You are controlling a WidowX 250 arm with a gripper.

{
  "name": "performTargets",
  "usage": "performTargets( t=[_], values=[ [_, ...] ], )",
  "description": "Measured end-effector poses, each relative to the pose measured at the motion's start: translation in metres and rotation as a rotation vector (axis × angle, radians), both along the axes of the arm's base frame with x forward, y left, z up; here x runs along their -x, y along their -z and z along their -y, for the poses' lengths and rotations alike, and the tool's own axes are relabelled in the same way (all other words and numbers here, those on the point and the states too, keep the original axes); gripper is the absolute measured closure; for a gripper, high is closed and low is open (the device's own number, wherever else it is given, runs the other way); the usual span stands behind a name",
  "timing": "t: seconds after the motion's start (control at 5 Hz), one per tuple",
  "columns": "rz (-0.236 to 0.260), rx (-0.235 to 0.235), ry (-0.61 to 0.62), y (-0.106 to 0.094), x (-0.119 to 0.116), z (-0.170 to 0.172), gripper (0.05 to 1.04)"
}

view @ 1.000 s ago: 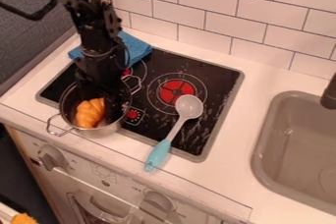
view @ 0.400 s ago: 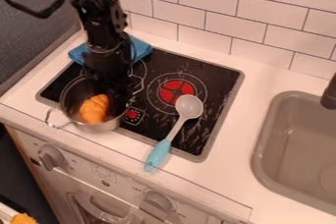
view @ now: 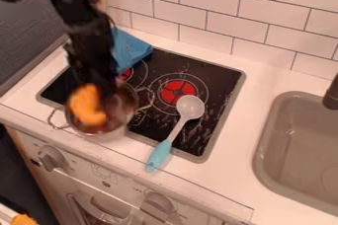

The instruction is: Take the croissant from the silver pot and put it on the lower left corner of the hob

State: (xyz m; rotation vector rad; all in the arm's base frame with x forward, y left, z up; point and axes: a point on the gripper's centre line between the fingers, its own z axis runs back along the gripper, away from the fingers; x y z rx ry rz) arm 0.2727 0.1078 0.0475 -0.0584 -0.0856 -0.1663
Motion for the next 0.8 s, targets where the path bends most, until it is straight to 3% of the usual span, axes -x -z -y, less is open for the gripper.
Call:
performTargets(
  t=[0.2, 0.4, 0.8],
  values=[
    [0.036, 0.011, -0.058, -0.018, -0.007, -0.024, 0.503],
    [0.055, -0.016, -0.128, -0.023, -0.016, -0.049, 0.503],
    [0.009, -0.114, -0.192, -0.006, -0.021, -0.078, 0.503]
  ],
)
